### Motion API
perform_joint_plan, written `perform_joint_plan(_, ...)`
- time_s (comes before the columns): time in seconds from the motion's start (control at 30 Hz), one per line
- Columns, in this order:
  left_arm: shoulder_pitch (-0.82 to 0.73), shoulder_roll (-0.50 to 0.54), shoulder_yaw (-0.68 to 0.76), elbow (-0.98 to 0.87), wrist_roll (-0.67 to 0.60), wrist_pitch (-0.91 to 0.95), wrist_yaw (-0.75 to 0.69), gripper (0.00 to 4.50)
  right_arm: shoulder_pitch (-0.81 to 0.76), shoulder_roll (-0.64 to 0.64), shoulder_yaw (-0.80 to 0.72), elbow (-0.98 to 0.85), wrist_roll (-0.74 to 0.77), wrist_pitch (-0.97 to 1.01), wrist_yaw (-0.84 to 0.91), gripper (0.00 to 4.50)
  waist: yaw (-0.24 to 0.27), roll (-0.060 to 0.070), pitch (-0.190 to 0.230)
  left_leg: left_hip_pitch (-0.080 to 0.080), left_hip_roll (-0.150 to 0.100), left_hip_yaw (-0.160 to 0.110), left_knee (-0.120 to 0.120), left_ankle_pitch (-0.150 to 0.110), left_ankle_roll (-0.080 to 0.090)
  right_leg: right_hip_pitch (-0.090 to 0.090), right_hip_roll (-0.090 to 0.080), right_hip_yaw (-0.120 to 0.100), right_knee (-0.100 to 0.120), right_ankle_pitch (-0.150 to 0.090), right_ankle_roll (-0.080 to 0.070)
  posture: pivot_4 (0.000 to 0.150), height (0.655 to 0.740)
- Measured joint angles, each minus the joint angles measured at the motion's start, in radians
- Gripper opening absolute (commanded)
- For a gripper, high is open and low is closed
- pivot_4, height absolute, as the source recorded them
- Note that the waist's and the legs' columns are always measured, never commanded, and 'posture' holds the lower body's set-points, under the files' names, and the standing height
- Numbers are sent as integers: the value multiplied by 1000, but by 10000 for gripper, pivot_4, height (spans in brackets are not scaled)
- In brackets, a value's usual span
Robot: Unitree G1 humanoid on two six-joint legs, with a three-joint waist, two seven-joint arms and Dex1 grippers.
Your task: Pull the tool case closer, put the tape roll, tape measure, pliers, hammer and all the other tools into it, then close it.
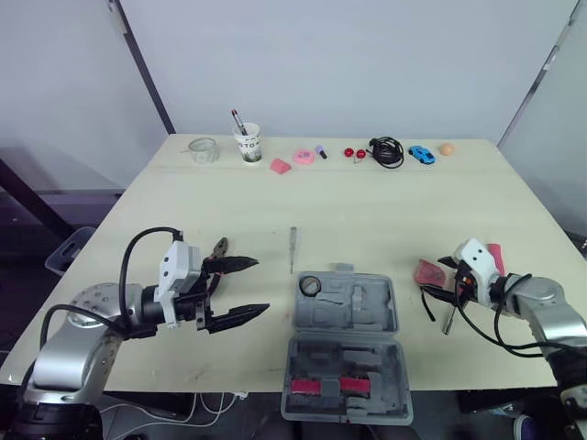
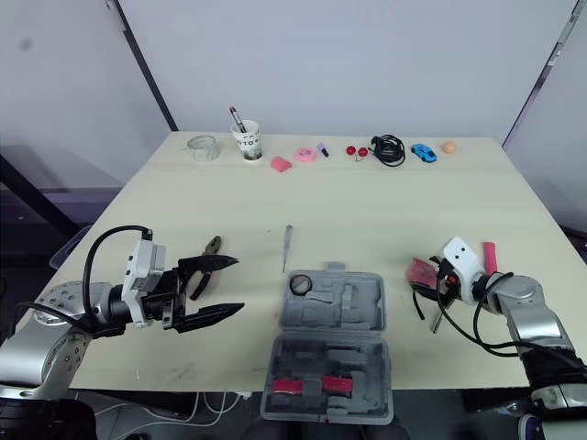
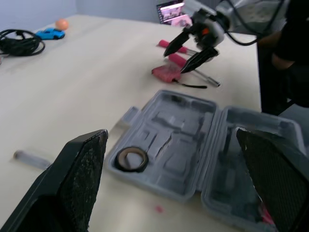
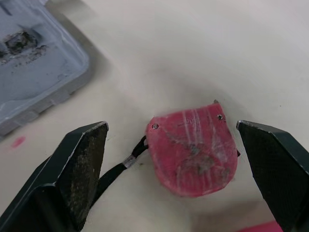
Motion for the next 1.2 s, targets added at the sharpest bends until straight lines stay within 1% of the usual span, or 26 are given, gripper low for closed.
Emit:
perform_joint_plan(0.17, -26, 0, -16, -3, -1, 7, -13, 44823, -68, 0, 32, 103, -31, 3, 38, 45000, 0, 0, 0, 0, 0, 0, 0, 0, 0, 0, 0, 0, 0, 0, 0, 1500, 7400)
perform_joint_plan(0.37, -29, -2, -28, -8, -1, 7, -15, 44823, -82, 0, 33, 136, -40, -17, 55, 45000, 0, 1, 1, -1, 0, 0, 0, 0, 0, 0, 0, 0, 0, 0, 0, 1500, 7400)
perform_joint_plan(0.4, -29, -4, -28, -11, -1, 6, -13, 44823, -56, -13, 24, 81, -31, -14, 57, 45000, 0, 2, 1, -1, 0, 0, 0, 0, 0, 0, 0, 0, 0, 0, 1, 1500, 7400)
perform_joint_plan(0.43, -29, -4, -28, -11, -1, 6, -12, 44823, -50, -18, 22, 66, -29, -12, 59, 45000, 0, 2, 1, -1, 0, 0, 0, 0, 0, 0, 0, 0, 0, 0, 1, 1500, 7400)
perform_joint_plan(0.47, -28, -5, -28, -14, -1, 5, -12, 44823, -16, -34, -3, -17, -7, 26, 60, 45000, 1, 2, 1, -1, 0, -1, 0, 0, 0, 0, 0, -1, 0, 0, 1, 1500, 7400)
perform_joint_plan(0.5, -28, -5, -28, -14, -1, 5, -13, 44823, -14, -35, -5, -22, -4, 29, 60, 45000, 1, 2, 1, -1, 0, -1, 0, 0, 0, 0, 0, -1, 0, 0, 1, 1500, 7400)
perform_joint_plan(0.6, -27, -6, -29, -21, -1, 2, -14, 44823, 75, -53, -48, -213, 42, 145, 38, 45000, 2, 2, 1, -1, 0, -1, 0, 0, 0, 0, 0, -1, 0, 0, 1, 1500, 7400)
perform_joint_plan(0.73, -30, -6, -30, -28, -1, 0, -17, 44823, 155, -53, -65, -340, 62, 227, -7, 45000, 2, 2, 1, -1, 0, -1, 0, 0, 0, 0, 0, -1, 0, 0, 1, 1500, 7400)
perform_joint_plan(0.83, -39, -6, -35, -27, 0, -8, -35, 44823, 272, 1, -100, -502, 78, 347, -123, 45000, 4, 1, 1, -2, 0, -2, 0, 0, 0, 0, 0, -2, 0, 0, 1, 1500, 7400)
perform_joint_plan(0.93, -66, -6, -47, -22, 2, -15, -50, 44823, 324, 72, -97, -608, 88, 445, -228, 45000, 2, 2, 1, -1, 0, -1, 0, 0, 0, 0, 0, -1, 0, 0, 0, 1500, 7400)
perform_joint_plan(1.03, -77, -6, -64, -6, 4, -20, -62, 44823, 341, 137, -98, -669, 86, 525, -339, 45000, -1, 2, 1, 0, 0, -2, 0, 0, 0, 0, 0, 0, 0, -1, -1, 1500, 7400)
perform_joint_plan(1.2, -91, -6, -71, 9, 11, -24, -70, 44823, 344, 237, -104, -692, 79, 612, -478, 45000, 1, 1, 1, -1, 0, -2, 0, 0, 0, 0, 0, -1, 0, -1, -1, 1500, 7400)
